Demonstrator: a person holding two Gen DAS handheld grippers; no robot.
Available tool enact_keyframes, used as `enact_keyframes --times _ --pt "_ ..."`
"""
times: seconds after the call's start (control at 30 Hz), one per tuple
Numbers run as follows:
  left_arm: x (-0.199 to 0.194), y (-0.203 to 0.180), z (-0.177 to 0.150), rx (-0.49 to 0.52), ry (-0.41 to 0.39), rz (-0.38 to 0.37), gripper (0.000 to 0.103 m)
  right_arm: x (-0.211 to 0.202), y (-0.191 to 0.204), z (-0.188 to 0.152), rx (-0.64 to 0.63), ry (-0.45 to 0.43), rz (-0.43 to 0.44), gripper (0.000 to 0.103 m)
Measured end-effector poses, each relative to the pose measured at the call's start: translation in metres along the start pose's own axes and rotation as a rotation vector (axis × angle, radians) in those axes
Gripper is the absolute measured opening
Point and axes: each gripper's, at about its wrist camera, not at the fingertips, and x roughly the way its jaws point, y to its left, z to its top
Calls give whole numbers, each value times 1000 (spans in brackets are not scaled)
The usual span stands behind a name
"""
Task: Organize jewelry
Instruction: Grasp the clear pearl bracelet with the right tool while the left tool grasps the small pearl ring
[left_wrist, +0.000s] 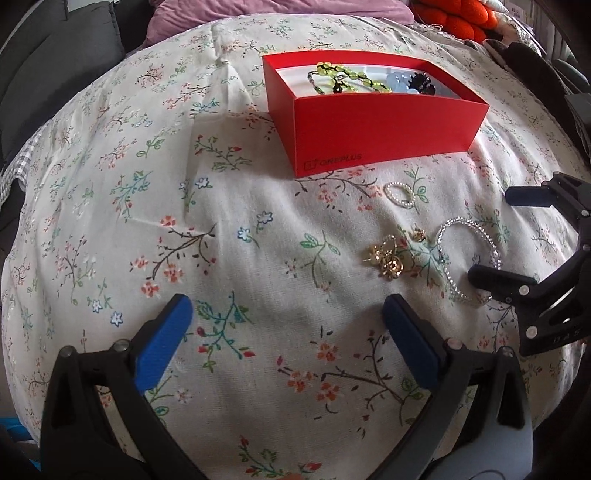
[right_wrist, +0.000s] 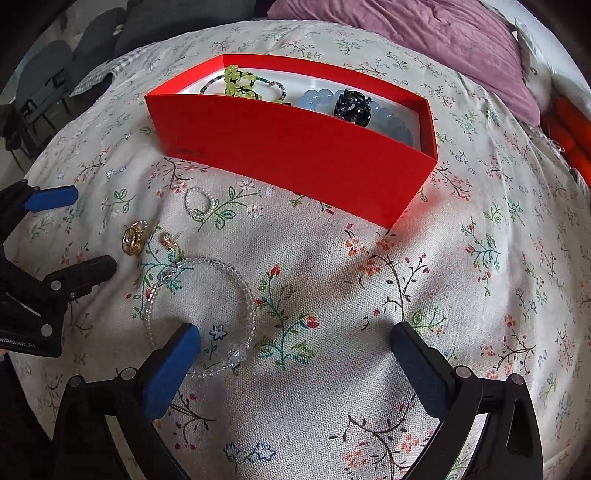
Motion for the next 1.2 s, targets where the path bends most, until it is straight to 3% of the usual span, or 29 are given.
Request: enact_keyframes --times 0.07,0.17,0.23,0.37,0.5,0.63,1.0,1.1,1.2 --pt "-2 -3 3 7 -4 -27 99 -1 2 -1 -9 -7 -6 102" --pt "-7 -11 9 27 -23 -61 93 -6 8 -3 -43 -19 4 90" --pt "-11 -18 14 43 -38 -83 90 -12 16 -5 -77 -31 10 73" --pt "-14 -32 24 75 -56 -132 80 -18 23 -7 -118 -36 27 49" --pt "-6 -44 33 85 -19 -178 66 -23 20 -6 -129 -25 17 11" --pt "4 -52 42 82 8 -185 60 -24 1 -1 -74 3 63 8" --pt "19 -57 53 77 34 -165 45 -25 -38 -2 34 27 37 8" --pt "20 -59 53 85 27 -151 37 -25 -41 -2 45 32 43 8" --pt "21 -60 54 90 21 -148 19 -24 -42 -1 45 33 42 8"
